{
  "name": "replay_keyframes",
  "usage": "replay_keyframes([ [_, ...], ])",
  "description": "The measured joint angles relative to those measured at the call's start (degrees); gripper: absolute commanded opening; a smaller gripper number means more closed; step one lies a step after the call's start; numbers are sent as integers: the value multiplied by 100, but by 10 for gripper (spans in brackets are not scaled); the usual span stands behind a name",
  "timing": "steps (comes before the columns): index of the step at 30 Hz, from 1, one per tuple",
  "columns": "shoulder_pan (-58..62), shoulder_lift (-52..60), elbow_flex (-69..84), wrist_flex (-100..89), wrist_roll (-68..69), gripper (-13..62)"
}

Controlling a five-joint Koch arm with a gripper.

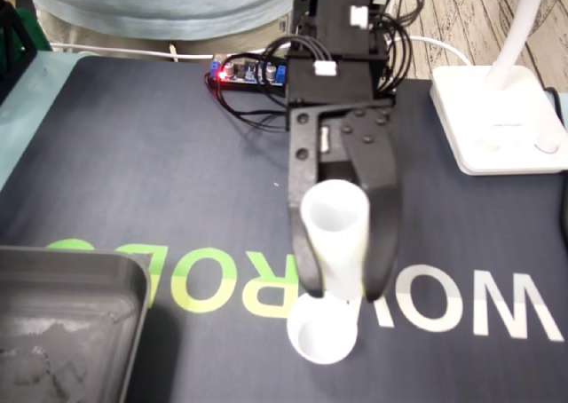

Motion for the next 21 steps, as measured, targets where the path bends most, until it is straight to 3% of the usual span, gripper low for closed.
replay_keyframes([
  [5, -26, -334, 0, 0, -633, 31],
  [21, -26, -1380, 0, -483, -888, 31],
])
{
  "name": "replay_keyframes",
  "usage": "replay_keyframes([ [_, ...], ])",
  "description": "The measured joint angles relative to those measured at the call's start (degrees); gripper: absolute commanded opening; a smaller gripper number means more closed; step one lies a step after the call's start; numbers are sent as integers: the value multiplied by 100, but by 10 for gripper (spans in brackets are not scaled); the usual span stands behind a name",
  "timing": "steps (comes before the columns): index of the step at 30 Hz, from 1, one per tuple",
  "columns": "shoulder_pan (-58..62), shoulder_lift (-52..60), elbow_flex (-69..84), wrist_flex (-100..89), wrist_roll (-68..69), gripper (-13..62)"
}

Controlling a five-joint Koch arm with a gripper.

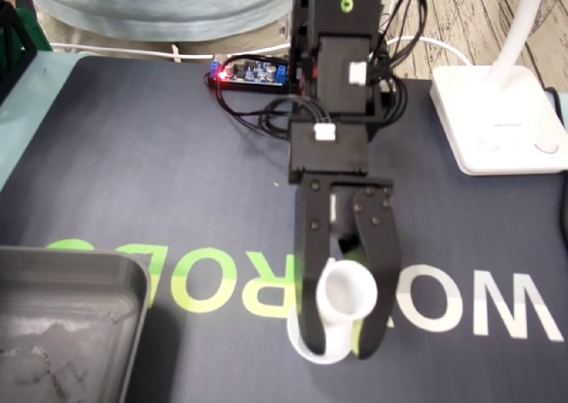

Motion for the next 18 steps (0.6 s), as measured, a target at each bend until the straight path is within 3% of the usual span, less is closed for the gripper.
replay_keyframes([
  [12, 0, -571, -18, -439, 0, 33],
  [15, 0, -633, -26, -439, 0, 120],
  [18, 9, -729, -79, -483, 0, 161],
])
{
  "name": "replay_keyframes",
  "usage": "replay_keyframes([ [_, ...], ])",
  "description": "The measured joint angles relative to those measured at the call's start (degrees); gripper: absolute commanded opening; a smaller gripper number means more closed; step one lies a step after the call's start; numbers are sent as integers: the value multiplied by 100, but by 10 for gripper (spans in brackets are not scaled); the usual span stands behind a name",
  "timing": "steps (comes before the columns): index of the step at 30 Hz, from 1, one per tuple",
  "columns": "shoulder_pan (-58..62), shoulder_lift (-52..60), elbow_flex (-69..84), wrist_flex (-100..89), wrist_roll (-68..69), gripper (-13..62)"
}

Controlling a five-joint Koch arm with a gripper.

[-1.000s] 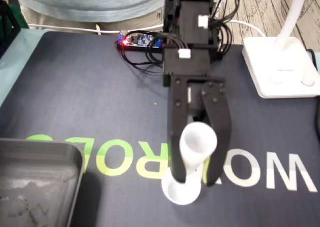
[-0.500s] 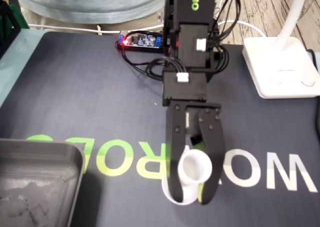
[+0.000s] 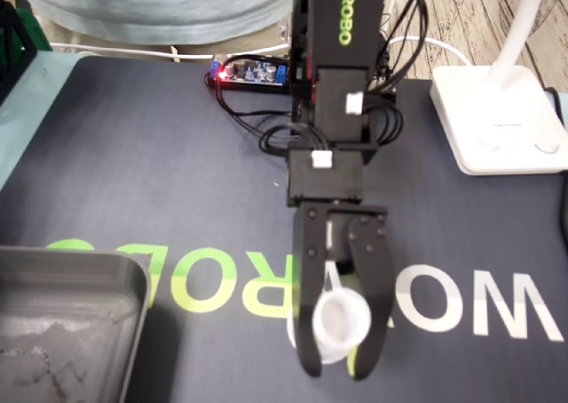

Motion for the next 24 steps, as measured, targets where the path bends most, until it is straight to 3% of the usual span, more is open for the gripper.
replay_keyframes([
  [12, 44, 114, -26, -9, 0, 244],
  [24, 44, 2039, -26, 202, 738, 243],
])
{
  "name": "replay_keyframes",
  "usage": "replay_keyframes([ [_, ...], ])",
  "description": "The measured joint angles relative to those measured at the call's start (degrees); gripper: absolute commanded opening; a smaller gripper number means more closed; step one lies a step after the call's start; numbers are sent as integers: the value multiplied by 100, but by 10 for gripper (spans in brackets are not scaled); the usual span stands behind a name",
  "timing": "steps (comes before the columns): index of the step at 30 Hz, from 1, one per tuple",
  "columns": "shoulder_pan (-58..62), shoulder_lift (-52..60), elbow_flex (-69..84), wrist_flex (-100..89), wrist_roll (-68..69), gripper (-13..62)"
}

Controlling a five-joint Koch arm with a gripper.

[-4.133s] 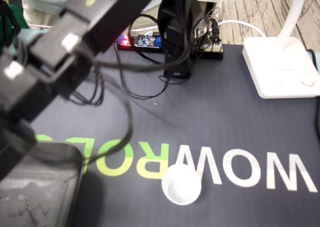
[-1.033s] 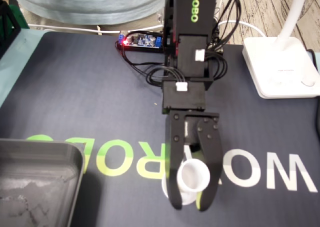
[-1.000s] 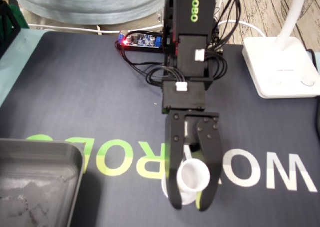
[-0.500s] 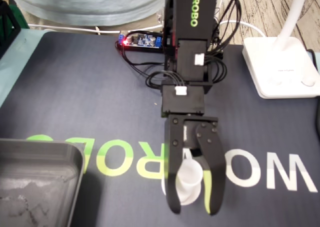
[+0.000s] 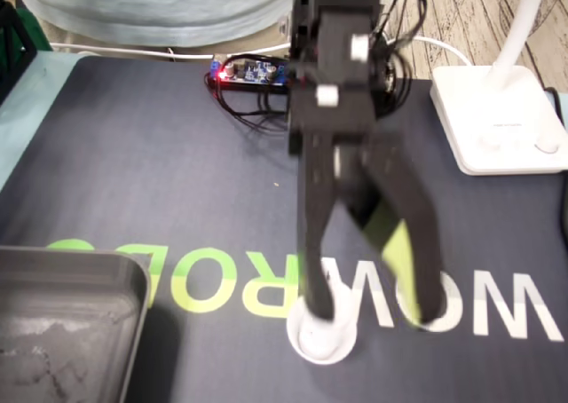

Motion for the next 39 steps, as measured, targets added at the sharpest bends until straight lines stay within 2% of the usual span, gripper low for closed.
replay_keyframes([
  [4, 79, 729, 9, 598, 1635, 243],
  [9, 396, 1582, 70, 1995, 4852, 244],
  [13, 738, 2145, 844, 2979, 6486, 259],
  [16, 949, 2197, 1626, 3006, 6864, 261],
  [20, 1020, 2197, 2373, 3006, 7172, 316],
  [23, 1020, 2197, 2725, 3006, 7348, 320],
  [39, 993, 2197, 3630, 2786, 7699, 333],
])
